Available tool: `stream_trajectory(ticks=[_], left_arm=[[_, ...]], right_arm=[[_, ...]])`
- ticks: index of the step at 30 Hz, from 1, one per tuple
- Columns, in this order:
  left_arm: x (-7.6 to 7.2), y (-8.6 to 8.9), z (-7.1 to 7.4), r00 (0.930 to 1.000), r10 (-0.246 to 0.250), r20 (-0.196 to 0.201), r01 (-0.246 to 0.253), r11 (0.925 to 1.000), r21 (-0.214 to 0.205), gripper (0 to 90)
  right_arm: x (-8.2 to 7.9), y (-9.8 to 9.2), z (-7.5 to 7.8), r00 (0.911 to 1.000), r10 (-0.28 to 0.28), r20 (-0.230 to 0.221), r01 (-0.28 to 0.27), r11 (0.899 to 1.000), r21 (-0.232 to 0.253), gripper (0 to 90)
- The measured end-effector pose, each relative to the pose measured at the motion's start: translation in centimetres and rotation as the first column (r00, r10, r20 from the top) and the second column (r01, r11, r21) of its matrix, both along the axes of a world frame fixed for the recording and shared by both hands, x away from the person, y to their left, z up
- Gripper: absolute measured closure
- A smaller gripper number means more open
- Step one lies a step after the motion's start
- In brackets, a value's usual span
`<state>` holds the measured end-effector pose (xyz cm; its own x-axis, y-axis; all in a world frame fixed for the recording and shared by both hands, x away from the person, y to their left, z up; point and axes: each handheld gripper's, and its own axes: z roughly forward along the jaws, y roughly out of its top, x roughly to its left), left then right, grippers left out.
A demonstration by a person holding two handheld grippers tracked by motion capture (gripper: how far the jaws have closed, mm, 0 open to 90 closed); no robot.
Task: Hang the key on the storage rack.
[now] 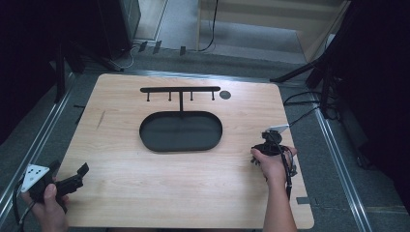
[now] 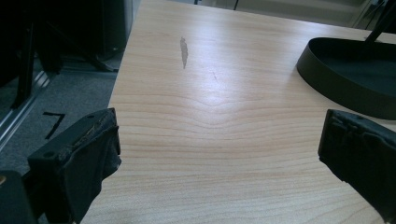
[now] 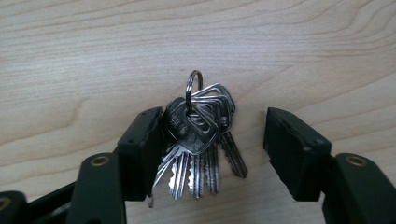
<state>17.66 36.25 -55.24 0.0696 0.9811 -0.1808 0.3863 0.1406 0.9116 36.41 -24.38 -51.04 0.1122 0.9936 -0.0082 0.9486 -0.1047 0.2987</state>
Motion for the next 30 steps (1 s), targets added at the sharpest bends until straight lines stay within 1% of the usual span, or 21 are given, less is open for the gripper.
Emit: stream_trajectory(ticks=[4, 5, 6, 8, 11, 12, 13, 14, 15, 16, 17, 18, 20, 22, 23, 24, 25, 27, 28, 29, 30], left_arm=[[0.0, 0.0, 0.0, 1.0000, 0.000, -0.001, 0.000, 1.0000, 0.002, 0.0], [0.0, 0.0, 0.0, 1.0000, 0.000, -0.001, 0.000, 1.0000, 0.002, 0.0], [0.0, 0.0, 0.0, 1.0000, 0.000, -0.001, 0.000, 1.0000, 0.003, 0.0], [0.0, 0.0, 0.0, 1.0000, 0.000, -0.002, 0.000, 1.0000, 0.003, 0.0], [0.0, 0.0, 0.0, 1.0000, 0.000, -0.001, 0.000, 1.0000, 0.003, 0.0], [0.0, 0.0, 0.0, 1.0000, 0.000, -0.001, 0.000, 1.0000, 0.003, 0.0], [0.0, 0.0, 0.0, 1.0000, 0.000, -0.002, 0.000, 1.0000, 0.003, 0.0], [0.0, 0.0, 0.0, 1.0000, 0.000, -0.002, 0.000, 1.0000, 0.003, 0.0], [0.0, 0.0, 0.0, 1.0000, 0.000, -0.002, 0.001, 1.0000, 0.004, 0.0], [0.0, 0.0, 0.0, 1.0000, 0.000, -0.002, 0.000, 1.0000, 0.004, 0.0], [0.0, 0.0, 0.0, 1.0000, 0.000, -0.002, 0.000, 1.0000, 0.004, 0.0], [0.0, -0.1, 0.0, 1.0000, 0.000, -0.002, 0.000, 1.0000, 0.004, 0.0], [0.0, -0.1, 0.0, 1.0000, 0.000, -0.002, 0.000, 1.0000, 0.005, 0.0], [0.0, -0.1, 0.0, 1.0000, -0.004, -0.002, 0.004, 1.0000, 0.002, 0.0], [0.0, -0.1, 0.0, 1.0000, -0.004, -0.002, 0.004, 1.0000, 0.002, 0.0], [0.0, -0.1, 0.0, 1.0000, -0.005, -0.004, 0.005, 1.0000, 0.003, 0.0], [0.0, -0.1, 0.0, 1.0000, -0.004, -0.004, 0.004, 1.0000, 0.001, 0.0], [0.1, -0.1, 0.0, 1.0000, -0.003, -0.005, 0.003, 1.0000, -0.004, 0.0], [0.1, -0.1, 0.0, 1.0000, -0.003, -0.005, 0.003, 1.0000, -0.004, 0.0], [0.1, -0.1, 0.0, 1.0000, -0.002, -0.005, 0.002, 1.0000, -0.005, 0.0], [0.1, -0.1, 0.0, 1.0000, -0.003, -0.005, 0.003, 1.0000, -0.002, 0.0]], right_arm=[[-0.4, -0.7, 0.2, 0.9994, 0.031, 0.013, -0.031, 0.999, 0.011, 56.9], [-0.4, -0.7, 0.2, 0.9994, 0.031, 0.013, -0.031, 0.999, 0.011, 56.9], [-0.6, -1.1, 0.3, 0.9978, 0.065, 0.013, -0.065, 0.997, 0.031, 65.7], [-0.7, -1.4, 0.3, 0.9956, 0.094, 0.008, -0.094, 0.993, 0.066, 66.1], [-0.9, -1.5, 0.5, 0.9928, 0.119, 0.016, -0.120, 0.991, 0.064, 67.2], [-1.0, -1.5, 0.6, 0.9892, 0.142, 0.037, -0.143, 0.989, 0.036, 58.4], [-1.1, -1.4, 0.7, 0.9886, 0.144, 0.045, -0.145, 0.989, 0.024, 55.1], [-1.1, -1.4, 0.7, 0.9886, 0.144, 0.045, -0.145, 0.989, 0.024, 55.1], [-1.1, -1.5, 0.9, 0.9893, 0.137, 0.049, -0.138, 0.990, 0.022, 48.2], [-1.1, -1.4, 0.8, 0.9902, 0.136, 0.031, -0.138, 0.988, 0.068, 36.3], [-1.1, -1.4, 0.8, 0.9902, 0.136, 0.031, -0.138, 0.988, 0.068, 36.3], [-1.2, -1.1, 0.5, 0.9897, 0.143, -0.002, -0.143, 0.988, 0.057, 32.6], [-1.3, -1.1, 0.4, 0.9892, 0.147, -0.007, -0.146, 0.988, 0.048, 34.0], [-1.6, -1.3, 0.1, 0.9937, 0.112, 0.002, -0.112, 0.993, 0.037, 48.3], [-1.6, -1.3, 0.1, 0.9937, 0.112, 0.002, -0.112, 0.993, 0.037, 48.3], [-1.6, -1.3, 0.2, 0.9947, 0.102, 0.006, -0.103, 0.994, 0.030, 54.4], [-1.7, -1.5, 0.2, 0.9951, 0.098, 0.011, -0.099, 0.994, 0.040, 60.9], [-2.0, -1.8, 0.3, 0.9932, 0.116, 0.006, -0.116, 0.992, 0.045, 77.0], [-2.1, -2.0, 0.3, 0.9920, 0.127, 0.001, -0.127, 0.991, 0.046, 81.0], [-2.3, -2.4, 0.4, 0.9904, 0.138, -0.006, -0.138, 0.988, 0.071, 81.1], [-2.3, -2.5, 0.4, 0.9894, 0.145, -0.008, -0.144, 0.987, 0.077, 81.3]])
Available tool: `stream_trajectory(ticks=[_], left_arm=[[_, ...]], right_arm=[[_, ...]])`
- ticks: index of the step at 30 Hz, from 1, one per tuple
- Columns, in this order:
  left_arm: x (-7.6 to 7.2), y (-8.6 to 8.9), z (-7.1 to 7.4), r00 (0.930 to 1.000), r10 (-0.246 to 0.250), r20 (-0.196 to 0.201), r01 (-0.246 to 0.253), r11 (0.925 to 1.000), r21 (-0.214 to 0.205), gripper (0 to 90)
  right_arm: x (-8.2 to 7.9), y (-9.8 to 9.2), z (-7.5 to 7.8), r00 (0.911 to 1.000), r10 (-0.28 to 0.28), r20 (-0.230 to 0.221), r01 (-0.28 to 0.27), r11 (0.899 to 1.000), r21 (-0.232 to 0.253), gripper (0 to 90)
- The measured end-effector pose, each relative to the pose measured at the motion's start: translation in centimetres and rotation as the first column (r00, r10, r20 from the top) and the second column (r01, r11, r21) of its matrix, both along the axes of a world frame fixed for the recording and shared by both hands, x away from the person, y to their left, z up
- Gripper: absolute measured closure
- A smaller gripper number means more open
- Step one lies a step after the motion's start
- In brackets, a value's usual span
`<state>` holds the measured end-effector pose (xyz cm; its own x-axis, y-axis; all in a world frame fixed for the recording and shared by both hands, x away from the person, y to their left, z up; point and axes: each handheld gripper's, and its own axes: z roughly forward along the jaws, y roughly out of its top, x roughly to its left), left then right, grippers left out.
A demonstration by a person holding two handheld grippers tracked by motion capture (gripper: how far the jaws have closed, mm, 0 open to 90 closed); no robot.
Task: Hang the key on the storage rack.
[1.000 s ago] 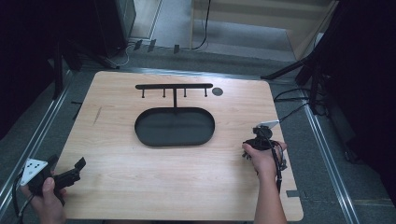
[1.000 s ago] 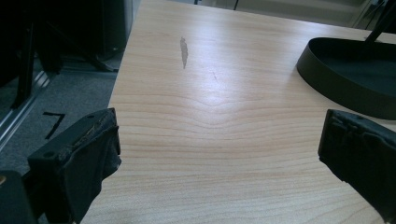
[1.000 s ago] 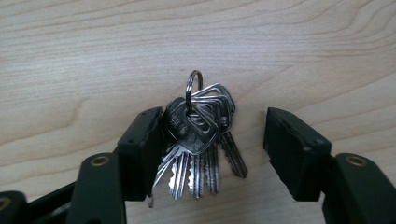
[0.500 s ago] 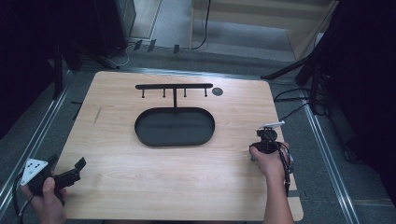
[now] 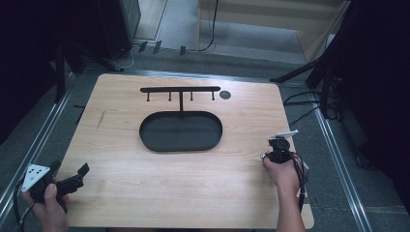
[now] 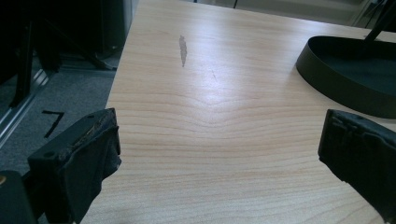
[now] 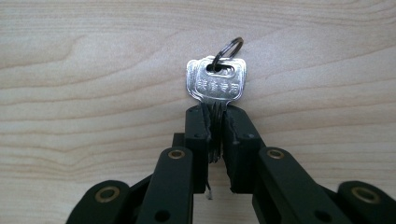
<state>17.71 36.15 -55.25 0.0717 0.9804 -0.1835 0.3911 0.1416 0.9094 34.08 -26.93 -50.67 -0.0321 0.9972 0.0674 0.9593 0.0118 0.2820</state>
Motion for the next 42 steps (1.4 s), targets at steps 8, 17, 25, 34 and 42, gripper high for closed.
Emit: stream_trajectory(ticks=[8, 17, 25, 34, 42], left_arm=[[0.0, 0.0, 0.0, 1.0000, -0.001, 0.000, 0.001, 1.0000, 0.001, 0.0], [0.0, 0.1, 0.0, 1.0000, -0.001, 0.000, 0.001, 1.0000, -0.005, 0.0], [0.0, 0.1, 0.0, 1.0000, -0.002, 0.000, 0.002, 1.0000, -0.009, 0.0], [0.0, 0.1, 0.0, 1.0000, -0.003, -0.002, 0.003, 1.0000, -0.007, 0.0], [0.1, 0.2, 0.0, 1.0000, -0.007, -0.005, 0.006, 0.9999, -0.011, 0.0]], right_arm=[[0.0, 0.7, 2.0, 0.9957, 0.090, 0.024, -0.089, 0.995, -0.034, 84.8], [1.3, 3.7, 5.8, 0.9825, 0.172, 0.071, -0.168, 0.984, -0.061, 85.0], [2.4, 6.3, 7.7, 0.9717, 0.215, 0.096, -0.210, 0.976, -0.065, 85.1], [3.6, 9.3, 10.6, 0.9551, 0.264, 0.133, -0.257, 0.964, -0.073, 85.1], [4.2, 12.0, 12.9, 0.9396, 0.308, 0.149, -0.303, 0.951, -0.055, 85.1]])
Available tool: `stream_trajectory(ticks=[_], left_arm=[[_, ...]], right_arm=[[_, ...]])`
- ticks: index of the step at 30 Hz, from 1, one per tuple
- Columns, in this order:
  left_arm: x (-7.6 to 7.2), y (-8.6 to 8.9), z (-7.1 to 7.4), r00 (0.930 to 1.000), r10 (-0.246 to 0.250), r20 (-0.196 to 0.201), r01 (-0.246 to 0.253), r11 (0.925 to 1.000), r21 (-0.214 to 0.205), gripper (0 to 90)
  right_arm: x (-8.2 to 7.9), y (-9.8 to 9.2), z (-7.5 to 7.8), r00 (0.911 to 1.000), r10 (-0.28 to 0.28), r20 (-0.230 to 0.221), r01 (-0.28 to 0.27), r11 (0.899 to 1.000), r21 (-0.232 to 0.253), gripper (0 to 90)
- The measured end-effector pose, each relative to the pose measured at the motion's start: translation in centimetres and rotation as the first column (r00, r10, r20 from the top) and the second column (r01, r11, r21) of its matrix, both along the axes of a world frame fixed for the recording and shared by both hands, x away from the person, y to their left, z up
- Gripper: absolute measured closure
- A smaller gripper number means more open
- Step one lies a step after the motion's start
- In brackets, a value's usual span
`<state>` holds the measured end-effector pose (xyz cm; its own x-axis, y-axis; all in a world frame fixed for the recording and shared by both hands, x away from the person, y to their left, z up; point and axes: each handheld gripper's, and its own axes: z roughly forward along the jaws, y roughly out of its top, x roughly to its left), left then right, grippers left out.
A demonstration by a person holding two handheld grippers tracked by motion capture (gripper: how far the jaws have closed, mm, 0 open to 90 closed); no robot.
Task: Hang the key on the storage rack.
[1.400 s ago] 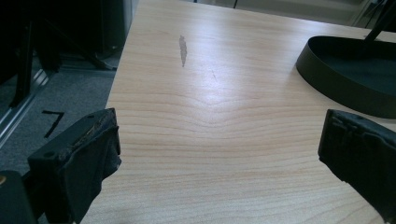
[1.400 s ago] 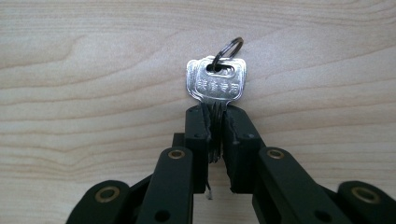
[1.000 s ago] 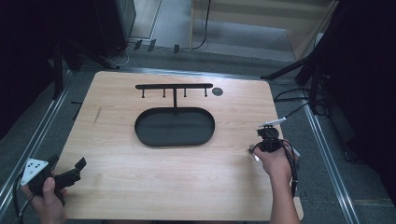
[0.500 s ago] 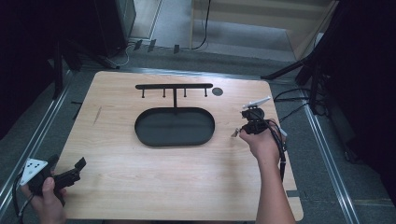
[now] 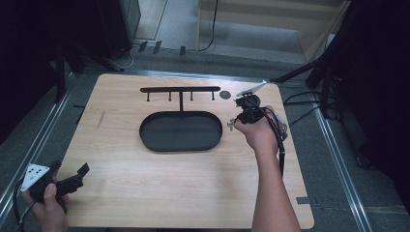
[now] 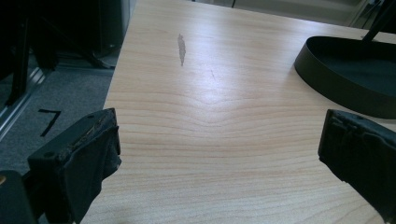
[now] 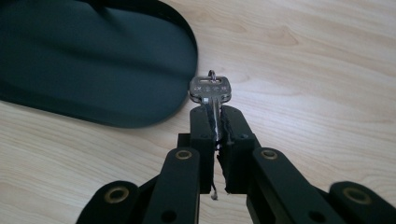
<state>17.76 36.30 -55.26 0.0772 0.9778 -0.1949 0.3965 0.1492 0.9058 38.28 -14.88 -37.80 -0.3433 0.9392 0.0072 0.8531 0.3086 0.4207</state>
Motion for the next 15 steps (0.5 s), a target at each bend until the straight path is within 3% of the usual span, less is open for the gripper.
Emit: stream_trajectory(ticks=[5, 15], left_arm=[[0.0, 0.0, 0.0, 1.0000, -0.001, 0.001, 0.001, 1.0000, -0.002, 0.0], [0.0, 0.0, 0.0, 1.0000, -0.003, -0.001, 0.003, 1.0000, 0.000, 0.0]], right_arm=[[0.3, 1.9, 1.1, 0.9992, 0.039, 0.005, -0.039, 0.999, 0.002, 85.1], [1.0, 3.7, 3.6, 0.9969, 0.076, 0.023, -0.076, 0.997, -0.001, 85.1]])
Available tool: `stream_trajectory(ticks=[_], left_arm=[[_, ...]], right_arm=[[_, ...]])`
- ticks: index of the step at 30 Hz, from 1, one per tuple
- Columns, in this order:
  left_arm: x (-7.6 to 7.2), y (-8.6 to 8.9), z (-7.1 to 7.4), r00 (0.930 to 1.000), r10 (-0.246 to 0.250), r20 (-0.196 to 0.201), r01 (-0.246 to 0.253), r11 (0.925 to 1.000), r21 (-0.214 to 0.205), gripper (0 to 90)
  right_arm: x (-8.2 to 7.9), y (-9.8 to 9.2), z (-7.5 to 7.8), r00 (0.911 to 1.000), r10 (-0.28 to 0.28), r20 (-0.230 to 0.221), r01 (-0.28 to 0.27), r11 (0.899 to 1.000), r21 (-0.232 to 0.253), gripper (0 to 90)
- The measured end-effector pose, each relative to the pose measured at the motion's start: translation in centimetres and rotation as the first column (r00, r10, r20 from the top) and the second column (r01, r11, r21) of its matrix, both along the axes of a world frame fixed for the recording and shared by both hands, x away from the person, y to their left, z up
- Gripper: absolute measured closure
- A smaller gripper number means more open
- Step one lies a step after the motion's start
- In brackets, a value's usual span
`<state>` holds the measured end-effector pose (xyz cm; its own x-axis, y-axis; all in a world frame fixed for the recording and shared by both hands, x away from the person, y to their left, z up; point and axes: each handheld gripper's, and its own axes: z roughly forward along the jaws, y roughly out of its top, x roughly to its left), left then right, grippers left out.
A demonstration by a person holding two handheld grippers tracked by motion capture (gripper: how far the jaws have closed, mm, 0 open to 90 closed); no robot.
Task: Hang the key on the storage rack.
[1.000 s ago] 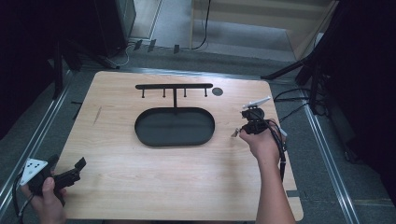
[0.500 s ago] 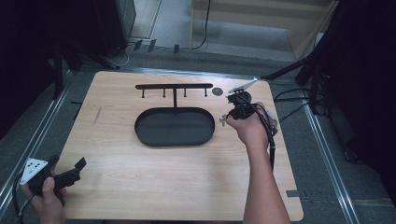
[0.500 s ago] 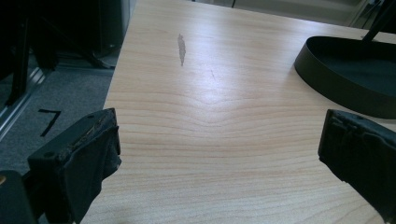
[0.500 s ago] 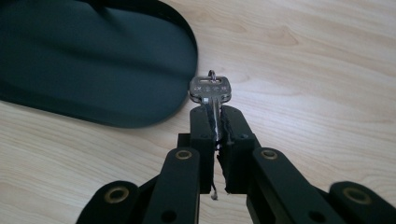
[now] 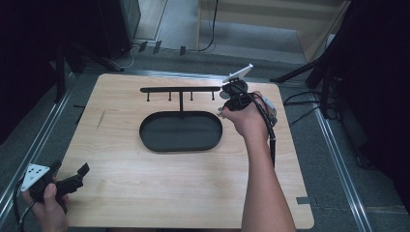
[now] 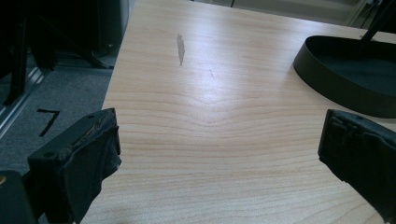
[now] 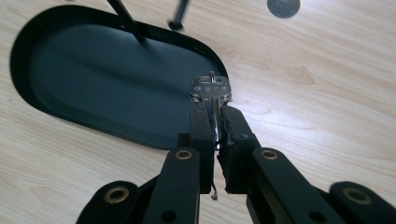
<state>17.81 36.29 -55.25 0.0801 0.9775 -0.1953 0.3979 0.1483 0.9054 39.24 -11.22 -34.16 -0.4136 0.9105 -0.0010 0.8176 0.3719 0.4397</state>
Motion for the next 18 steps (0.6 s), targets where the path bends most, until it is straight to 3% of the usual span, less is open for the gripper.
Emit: stream_trajectory(ticks=[8, 18], left_arm=[[0.0, 0.0, 0.0, 1.0000, -0.001, 0.001, 0.001, 1.0000, -0.001, 0.0], [0.0, 0.0, 0.0, 1.0000, -0.002, -0.001, 0.002, 1.0000, -0.003, 0.0]], right_arm=[[0.1, 1.2, 1.7, 0.9992, 0.032, 0.022, -0.032, 0.999, 0.028, 85.1], [0.6, 1.5, 2.1, 0.9984, 0.051, 0.023, -0.052, 0.996, 0.070, 85.1]])
